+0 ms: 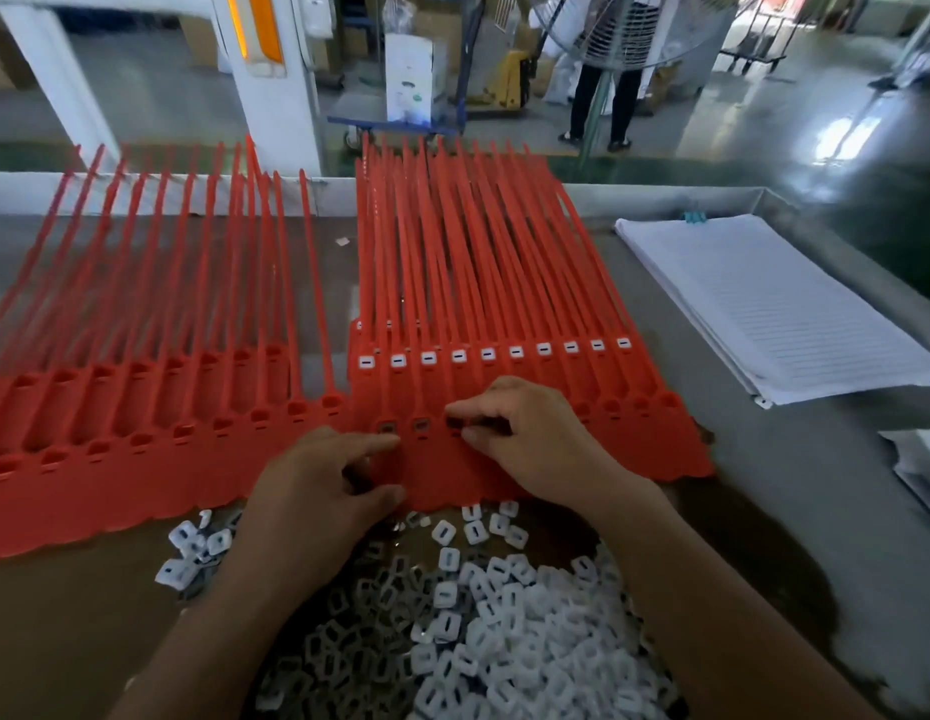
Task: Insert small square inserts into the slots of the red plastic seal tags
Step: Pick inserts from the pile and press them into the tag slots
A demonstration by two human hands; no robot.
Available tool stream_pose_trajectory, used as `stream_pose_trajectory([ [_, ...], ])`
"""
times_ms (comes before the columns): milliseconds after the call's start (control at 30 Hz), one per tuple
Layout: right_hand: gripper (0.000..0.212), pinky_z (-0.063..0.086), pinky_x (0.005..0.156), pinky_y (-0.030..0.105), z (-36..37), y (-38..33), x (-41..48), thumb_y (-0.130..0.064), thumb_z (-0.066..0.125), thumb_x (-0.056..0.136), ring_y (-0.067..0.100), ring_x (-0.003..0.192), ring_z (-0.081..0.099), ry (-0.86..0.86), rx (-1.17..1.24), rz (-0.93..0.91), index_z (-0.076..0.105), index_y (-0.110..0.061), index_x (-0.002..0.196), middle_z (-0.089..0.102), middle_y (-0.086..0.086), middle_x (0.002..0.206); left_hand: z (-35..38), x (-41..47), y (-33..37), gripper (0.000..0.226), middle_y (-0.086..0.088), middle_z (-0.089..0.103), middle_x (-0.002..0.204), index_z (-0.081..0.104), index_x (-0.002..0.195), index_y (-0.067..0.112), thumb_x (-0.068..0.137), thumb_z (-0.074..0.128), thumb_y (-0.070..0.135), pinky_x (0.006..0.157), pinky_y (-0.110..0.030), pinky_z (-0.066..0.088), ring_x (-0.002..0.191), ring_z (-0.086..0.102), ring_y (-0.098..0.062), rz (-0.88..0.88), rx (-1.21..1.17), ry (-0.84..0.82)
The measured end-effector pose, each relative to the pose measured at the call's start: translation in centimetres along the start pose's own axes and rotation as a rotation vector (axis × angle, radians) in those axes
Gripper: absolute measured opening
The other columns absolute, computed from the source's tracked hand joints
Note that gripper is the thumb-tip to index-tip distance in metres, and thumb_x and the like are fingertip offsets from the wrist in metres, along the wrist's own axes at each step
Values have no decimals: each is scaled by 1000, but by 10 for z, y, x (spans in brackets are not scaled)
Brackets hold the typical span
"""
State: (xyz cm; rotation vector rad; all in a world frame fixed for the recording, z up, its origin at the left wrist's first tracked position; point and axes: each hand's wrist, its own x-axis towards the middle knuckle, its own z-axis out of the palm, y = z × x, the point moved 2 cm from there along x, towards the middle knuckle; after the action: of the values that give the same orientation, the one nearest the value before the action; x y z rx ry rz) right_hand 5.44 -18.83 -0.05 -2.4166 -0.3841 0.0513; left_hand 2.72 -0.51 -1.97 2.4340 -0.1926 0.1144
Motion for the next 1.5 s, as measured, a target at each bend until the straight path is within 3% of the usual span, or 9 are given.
stream_pose_trajectory([
  [200,28,35,86,10,-3,1,3,-13,62,86,3,93,53,37,-21,-7,66,-18,113,57,-8,97,-1,2,4,43,17,51,79,64,109,35,68,75,29,64,-5,32,71,47,5,15,-13,-6],
  [367,29,32,80,6,4,1,4,-13,63,84,2,92,51,94,-100,-36,66,-20,112,57,-8,98,0,6,1,41,17,52,75,65,109,30,69,75,29,69,-21,34,67,47,1,62,11,9],
  [533,26,29,75,-6,3,-1,3,-13,65,83,-2,84,49,111,-125,-62,68,-19,108,54,-14,90,0,6,0,43,20,50,73,64,111,31,69,75,29,62,-7,31,66,46,6,66,-25,-8],
  [633,16,35,72,-4,-1,-9,-1,-12,68,79,-9,74,54,98,-55,-79,72,-19,93,57,-22,78,0,7,-1,44,21,49,72,64,111,31,69,75,28,61,-7,30,64,45,6,52,-28,-8],
  [700,12,39,69,-1,1,-21,-8,-13,71,77,-12,73,56,-29,-7,-134,71,-22,84,57,-24,72,0,7,-1,44,22,49,71,64,111,32,69,75,29,60,-6,29,64,45,8,52,-11,-11],
  [833,14,36,68,0,13,-38,-18,-16,71,77,-16,71,51,-259,-87,-253,73,-20,90,53,-26,72,-1,7,1,45,20,51,72,63,113,31,70,74,31,59,-8,30,65,47,6,59,-2,-37],
  [1000,24,32,65,6,23,-42,-23,-19,68,80,-4,78,45,-241,-246,-256,70,-19,104,62,-8,94,-1,6,0,46,20,50,70,63,114,30,70,75,28,58,-6,31,64,46,6,46,2,-24],
  [1133,26,43,80,24,23,-42,-26,-20,67,81,11,93,55,-238,-255,-184,68,-17,107,62,-2,101,-1,5,2,45,20,49,69,63,113,30,69,76,29,56,-6,31,63,46,6,41,-3,-15],
  [1500,14,42,81,26,24,-42,-29,-15,62,84,15,98,52,-244,-290,-176,65,-17,96,56,-1,103,-2,3,6,45,16,52,73,61,115,30,72,75,27,56,-6,29,65,48,4,27,-9,-20],
])
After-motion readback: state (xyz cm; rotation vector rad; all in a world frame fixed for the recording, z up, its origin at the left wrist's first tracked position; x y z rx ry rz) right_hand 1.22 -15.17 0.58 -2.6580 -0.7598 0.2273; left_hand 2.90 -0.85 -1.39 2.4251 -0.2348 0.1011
